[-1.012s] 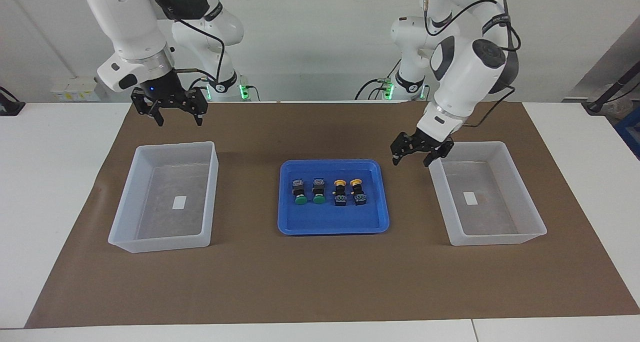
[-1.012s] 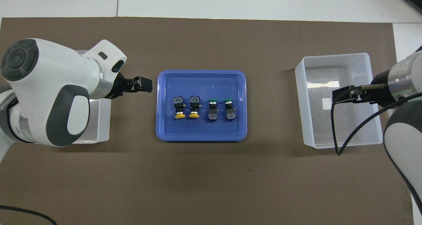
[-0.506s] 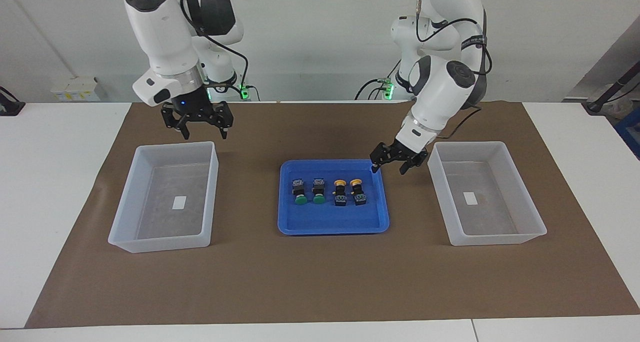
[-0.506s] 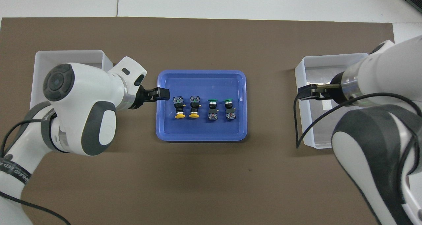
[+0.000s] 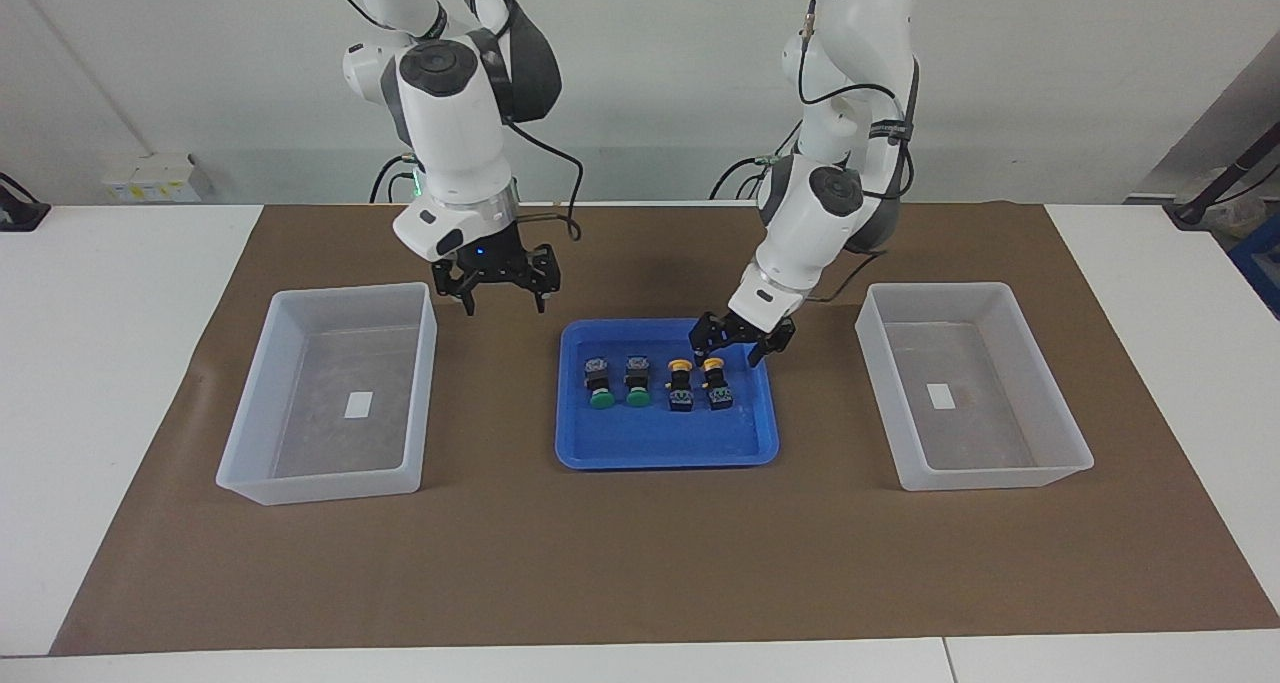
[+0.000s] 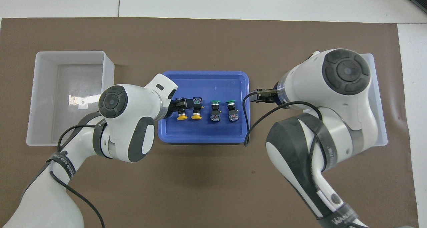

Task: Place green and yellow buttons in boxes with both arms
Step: 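Reach the left gripper to a yellow button while the right gripper reaches a green button, then grasp the yellow button with the left gripper while the right gripper grasps green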

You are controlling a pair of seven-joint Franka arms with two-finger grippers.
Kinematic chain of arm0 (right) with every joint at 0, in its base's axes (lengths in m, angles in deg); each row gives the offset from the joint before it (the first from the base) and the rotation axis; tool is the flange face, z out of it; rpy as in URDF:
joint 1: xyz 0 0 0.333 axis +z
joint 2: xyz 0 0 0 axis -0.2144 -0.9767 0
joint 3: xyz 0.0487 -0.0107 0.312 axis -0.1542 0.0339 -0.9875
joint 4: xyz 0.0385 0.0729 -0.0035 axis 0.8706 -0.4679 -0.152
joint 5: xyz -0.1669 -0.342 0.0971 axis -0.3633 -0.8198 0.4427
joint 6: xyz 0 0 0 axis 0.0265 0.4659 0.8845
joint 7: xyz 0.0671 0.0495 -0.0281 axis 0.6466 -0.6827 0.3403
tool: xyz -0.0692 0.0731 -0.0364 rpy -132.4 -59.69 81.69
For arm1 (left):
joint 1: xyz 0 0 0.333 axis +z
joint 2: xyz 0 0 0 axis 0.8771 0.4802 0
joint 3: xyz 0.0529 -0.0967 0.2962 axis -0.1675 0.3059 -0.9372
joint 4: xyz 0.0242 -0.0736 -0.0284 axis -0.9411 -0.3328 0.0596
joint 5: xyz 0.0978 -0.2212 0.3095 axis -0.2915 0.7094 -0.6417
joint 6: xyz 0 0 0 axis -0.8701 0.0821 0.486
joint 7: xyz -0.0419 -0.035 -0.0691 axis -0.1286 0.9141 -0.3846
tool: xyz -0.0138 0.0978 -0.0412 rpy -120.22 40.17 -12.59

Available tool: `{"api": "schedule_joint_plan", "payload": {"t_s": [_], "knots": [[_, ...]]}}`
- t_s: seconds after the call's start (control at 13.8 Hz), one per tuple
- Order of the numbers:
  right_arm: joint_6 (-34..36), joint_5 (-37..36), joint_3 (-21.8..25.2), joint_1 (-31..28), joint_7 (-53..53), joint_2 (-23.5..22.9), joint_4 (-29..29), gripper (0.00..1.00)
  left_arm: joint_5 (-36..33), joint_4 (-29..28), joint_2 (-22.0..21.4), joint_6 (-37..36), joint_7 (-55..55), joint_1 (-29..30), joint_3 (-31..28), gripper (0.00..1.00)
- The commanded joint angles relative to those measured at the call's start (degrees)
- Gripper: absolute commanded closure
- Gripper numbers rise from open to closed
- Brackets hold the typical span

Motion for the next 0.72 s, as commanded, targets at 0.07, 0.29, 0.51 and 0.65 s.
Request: {"api": "schedule_joint_plan", "payload": {"t_s": [0.07, 0.29, 0.51, 0.65], "knots": [[-6.58, 1.31, 0.05, 2.40, -2.21, -2.46, -3.10, 0.00, 0.91, -0.16, 3.32, 5.90, -0.41, -0.93, -0.77, 0.00], [-13.54, 0.34, 0.05, 5.22, -5.20, -3.51, -8.03, 0.00, 1.00, -0.16, 3.67, 6.17, -0.50, -0.93, -0.85, 0.00], [-17.67, 0.17, 0.05, 6.54, -5.47, -5.36, -9.79, 0.00, 1.00, -0.16, 4.64, 6.34, -0.59, -0.93, -0.77, 0.23], [-22.31, 0.17, 0.05, 6.71, -5.47, -5.36, -13.03, 0.00, 1.00, -0.16, 4.64, 6.26, -0.76, -0.93, -0.85, 0.47]]}}
